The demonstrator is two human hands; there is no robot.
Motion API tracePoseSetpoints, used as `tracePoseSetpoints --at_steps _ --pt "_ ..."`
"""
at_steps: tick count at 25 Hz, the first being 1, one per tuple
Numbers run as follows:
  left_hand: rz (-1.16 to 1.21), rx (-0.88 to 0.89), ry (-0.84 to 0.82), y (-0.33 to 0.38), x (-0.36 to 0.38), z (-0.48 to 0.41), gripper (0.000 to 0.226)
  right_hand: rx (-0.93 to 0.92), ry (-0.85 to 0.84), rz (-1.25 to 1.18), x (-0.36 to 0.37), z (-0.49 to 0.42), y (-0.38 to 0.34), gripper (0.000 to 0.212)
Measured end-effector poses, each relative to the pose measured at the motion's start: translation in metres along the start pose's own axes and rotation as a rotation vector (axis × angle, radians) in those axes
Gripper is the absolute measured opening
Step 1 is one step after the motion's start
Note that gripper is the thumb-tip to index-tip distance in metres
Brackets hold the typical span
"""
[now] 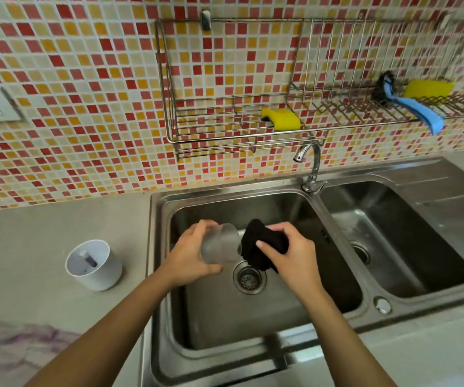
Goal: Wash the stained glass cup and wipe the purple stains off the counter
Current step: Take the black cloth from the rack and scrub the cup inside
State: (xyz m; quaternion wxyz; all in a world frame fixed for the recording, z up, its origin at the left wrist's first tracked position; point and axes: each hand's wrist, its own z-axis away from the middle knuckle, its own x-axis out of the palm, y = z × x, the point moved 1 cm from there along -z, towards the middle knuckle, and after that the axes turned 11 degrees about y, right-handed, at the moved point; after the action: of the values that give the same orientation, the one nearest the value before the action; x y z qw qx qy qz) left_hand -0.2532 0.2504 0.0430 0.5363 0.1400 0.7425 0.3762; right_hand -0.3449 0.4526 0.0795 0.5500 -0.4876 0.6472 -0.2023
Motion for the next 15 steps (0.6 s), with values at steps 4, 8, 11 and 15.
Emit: tracePoseSetpoints --at_steps 4,8,11,15 --pt "-0.032 0.068 0.045 0.008 0.01 -0.008 0.094 -0.176 -0.047 0.061 0.021 -0.003 -0.013 0.034" --pt "0.019 0.143 0.073 0.008 0.004 -0.016 0.088 -0.283 -0.418 0.08 0.022 -0.01 -0.014 0.051" --pt "0.078 0.16 0.09 0.007 -0.002 -0.017 0.085 -0.563 -0.538 0.374 0.02 -0.012 -0.009 0.062" --pt "0.073 0.225 0.089 0.013 -0.005 -0.022 0.083 -0.76 -0.614 0.501 0.023 -0.02 -0.014 0.072"
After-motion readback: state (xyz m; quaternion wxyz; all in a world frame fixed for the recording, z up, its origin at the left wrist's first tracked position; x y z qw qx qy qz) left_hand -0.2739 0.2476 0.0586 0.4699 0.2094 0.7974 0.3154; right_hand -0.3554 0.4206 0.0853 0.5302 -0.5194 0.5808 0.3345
